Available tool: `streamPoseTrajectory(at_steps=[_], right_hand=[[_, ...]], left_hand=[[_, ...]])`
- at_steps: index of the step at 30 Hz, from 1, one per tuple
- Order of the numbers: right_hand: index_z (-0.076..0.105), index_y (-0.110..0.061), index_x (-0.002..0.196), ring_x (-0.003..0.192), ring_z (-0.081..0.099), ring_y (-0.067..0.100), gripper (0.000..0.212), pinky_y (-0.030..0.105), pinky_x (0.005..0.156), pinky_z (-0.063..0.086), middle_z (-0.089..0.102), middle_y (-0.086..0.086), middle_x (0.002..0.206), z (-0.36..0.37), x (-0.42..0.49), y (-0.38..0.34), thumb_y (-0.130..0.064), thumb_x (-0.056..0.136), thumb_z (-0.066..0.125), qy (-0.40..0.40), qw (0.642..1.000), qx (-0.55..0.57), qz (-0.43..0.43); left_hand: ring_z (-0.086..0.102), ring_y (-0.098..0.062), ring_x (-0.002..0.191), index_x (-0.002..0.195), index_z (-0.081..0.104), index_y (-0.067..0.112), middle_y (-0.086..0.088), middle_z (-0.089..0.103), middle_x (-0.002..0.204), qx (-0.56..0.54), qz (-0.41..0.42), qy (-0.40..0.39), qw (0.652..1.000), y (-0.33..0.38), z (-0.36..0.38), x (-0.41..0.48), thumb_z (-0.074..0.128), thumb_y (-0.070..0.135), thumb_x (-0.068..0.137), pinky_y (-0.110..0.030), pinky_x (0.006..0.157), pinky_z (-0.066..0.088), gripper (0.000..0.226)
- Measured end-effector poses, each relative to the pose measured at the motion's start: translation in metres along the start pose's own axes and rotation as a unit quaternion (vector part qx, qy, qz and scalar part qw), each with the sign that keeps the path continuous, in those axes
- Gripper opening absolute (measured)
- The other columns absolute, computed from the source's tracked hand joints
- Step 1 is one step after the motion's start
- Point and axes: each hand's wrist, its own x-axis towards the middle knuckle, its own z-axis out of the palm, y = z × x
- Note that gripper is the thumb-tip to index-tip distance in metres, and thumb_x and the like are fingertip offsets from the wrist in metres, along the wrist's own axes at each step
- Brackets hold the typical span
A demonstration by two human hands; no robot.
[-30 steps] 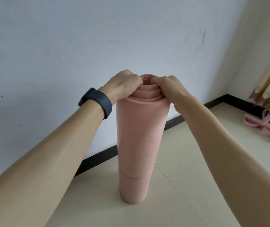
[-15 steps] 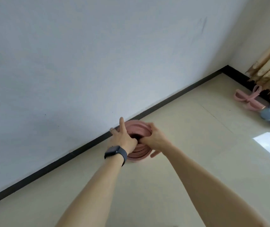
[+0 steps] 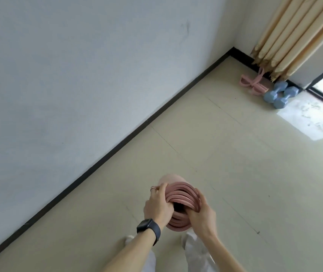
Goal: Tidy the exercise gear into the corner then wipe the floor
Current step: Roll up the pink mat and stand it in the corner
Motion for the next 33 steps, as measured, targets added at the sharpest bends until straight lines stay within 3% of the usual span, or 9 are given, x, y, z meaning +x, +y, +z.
streamPoseTrajectory(at_steps=[6, 11, 20, 24, 29, 33], right_hand=[[0.049, -0.03, 0.141, 0.099, 0.064, 0.014, 0.06, 0.029, 0.087, 0.049, 0.069, -0.01, 0.104, -0.1, 0.011, 0.014, -0.021, 0.084, 0.066, 0.036, 0.999, -0.005, 0.024], [0.05, -0.037, 0.136, 0.099, 0.065, 0.02, 0.06, 0.039, 0.089, 0.054, 0.069, -0.008, 0.102, -0.189, 0.044, -0.014, -0.023, 0.08, 0.063, 0.055, 0.998, -0.03, 0.016], [0.053, -0.047, 0.13, 0.095, 0.067, 0.008, 0.06, 0.036, 0.087, 0.056, 0.069, -0.024, 0.097, -0.292, 0.148, -0.083, -0.02, 0.078, 0.065, 0.11, 0.994, 0.008, -0.022], [0.054, -0.042, 0.131, 0.093, 0.067, 0.01, 0.057, 0.035, 0.086, 0.056, 0.069, -0.021, 0.095, -0.331, 0.228, -0.142, -0.022, 0.079, 0.065, 0.108, 0.994, 0.006, -0.03], [0.053, -0.05, 0.121, 0.087, 0.071, 0.016, 0.056, 0.047, 0.07, 0.061, 0.071, -0.019, 0.096, -0.38, 0.325, -0.215, -0.04, 0.067, 0.06, 0.109, 0.993, 0.01, -0.036], [0.057, -0.044, 0.121, 0.072, 0.072, 0.025, 0.052, 0.05, 0.05, 0.059, 0.071, -0.009, 0.095, -0.422, 0.38, -0.283, -0.023, 0.074, 0.065, 0.106, 0.993, 0.045, -0.034]], left_hand=[[0.06, -0.036, 0.106, 0.139, 0.04, 0.044, -0.001, 0.044, 0.136, 0.02, 0.027, -0.054, 0.998, 0.104, 0.03, -0.012, 0.05, 0.016, 0.084, -0.037, 0.089, 0.05, 0.063], [0.057, -0.035, 0.112, 0.143, 0.039, 0.04, -0.006, 0.051, 0.133, 0.017, 0.069, -0.07, 0.995, 0.195, 0.038, 0.005, 0.057, 0.026, 0.086, -0.035, 0.091, 0.046, 0.062], [0.059, -0.028, 0.112, 0.141, 0.042, 0.044, -0.003, 0.061, 0.125, -0.025, 0.144, -0.067, 0.987, 0.329, 0.026, 0.09, 0.064, 0.036, 0.079, -0.033, 0.093, 0.047, 0.066], [0.059, -0.026, 0.113, 0.141, 0.041, 0.042, -0.001, 0.062, 0.124, -0.027, 0.163, -0.072, 0.984, 0.397, 0.002, 0.167, 0.063, 0.051, 0.071, -0.034, 0.094, 0.048, 0.073], [0.06, -0.02, 0.114, 0.141, 0.044, 0.04, 0.007, 0.064, 0.127, 0.002, 0.19, -0.123, 0.974, 0.495, -0.055, 0.254, 0.064, 0.056, 0.066, -0.036, 0.097, 0.049, 0.079], [0.062, -0.019, 0.11, 0.137, 0.049, 0.039, 0.009, 0.067, 0.122, 0.005, 0.214, -0.132, 0.968, 0.568, -0.099, 0.302, 0.066, 0.056, 0.072, -0.036, 0.094, 0.051, 0.069]])
